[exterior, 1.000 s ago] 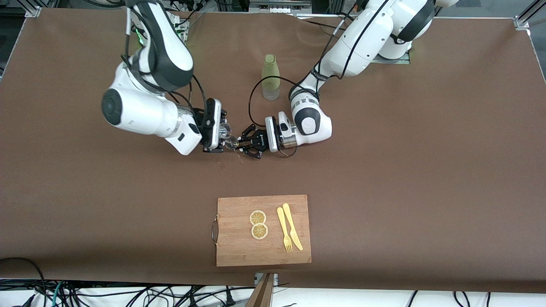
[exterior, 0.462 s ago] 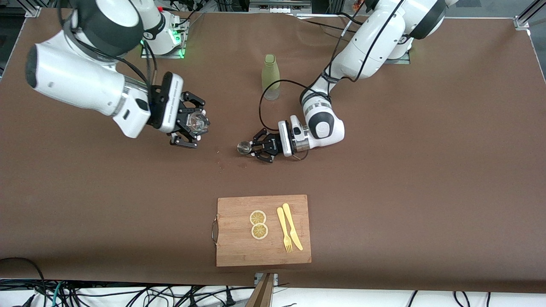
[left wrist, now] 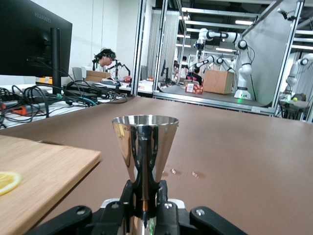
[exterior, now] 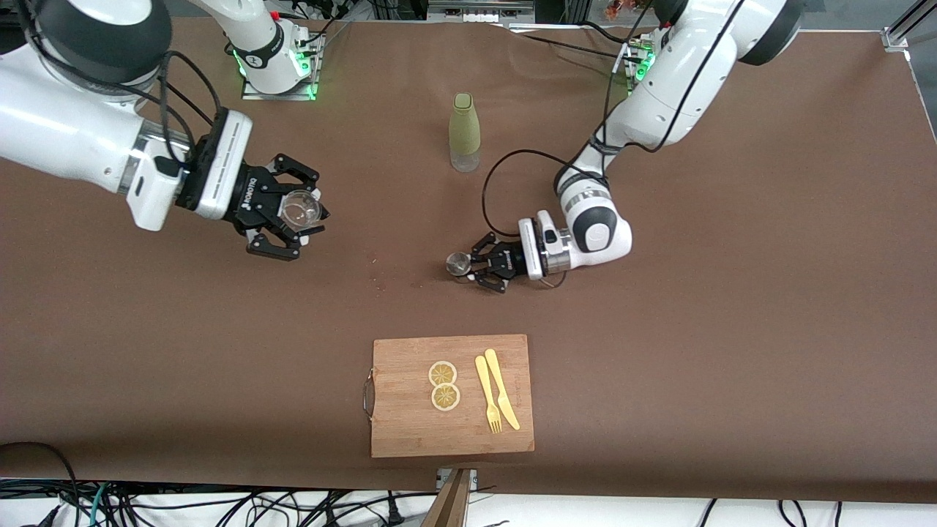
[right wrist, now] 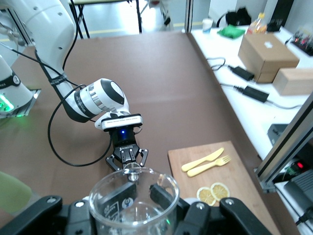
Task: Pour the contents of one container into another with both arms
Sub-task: 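Carry the jigger back with the left gripper while the right gripper lowers the beaker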
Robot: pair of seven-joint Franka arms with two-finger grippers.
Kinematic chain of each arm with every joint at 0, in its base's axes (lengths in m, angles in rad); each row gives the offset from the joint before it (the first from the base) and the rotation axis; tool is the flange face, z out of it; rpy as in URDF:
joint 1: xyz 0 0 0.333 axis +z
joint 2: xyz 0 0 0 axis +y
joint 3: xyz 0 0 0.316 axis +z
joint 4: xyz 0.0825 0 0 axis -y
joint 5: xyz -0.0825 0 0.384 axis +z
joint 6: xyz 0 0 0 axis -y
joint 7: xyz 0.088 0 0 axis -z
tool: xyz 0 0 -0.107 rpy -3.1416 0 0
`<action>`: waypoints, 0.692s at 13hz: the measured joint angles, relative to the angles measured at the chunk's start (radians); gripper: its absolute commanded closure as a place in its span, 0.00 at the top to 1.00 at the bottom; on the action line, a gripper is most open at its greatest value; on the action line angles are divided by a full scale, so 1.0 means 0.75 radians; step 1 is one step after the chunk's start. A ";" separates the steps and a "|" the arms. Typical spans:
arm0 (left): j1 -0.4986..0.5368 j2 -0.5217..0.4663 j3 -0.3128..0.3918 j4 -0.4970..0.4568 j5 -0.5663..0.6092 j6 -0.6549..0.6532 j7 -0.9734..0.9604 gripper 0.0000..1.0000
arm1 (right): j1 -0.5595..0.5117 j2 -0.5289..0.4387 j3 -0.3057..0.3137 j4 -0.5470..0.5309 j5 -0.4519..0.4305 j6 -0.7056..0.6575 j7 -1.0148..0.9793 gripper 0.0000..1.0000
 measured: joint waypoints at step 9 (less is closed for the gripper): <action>0.491 -0.161 0.079 -0.275 0.637 -0.369 0.050 0.00 | -0.334 0.204 0.016 0.004 0.205 -0.378 -0.578 0.22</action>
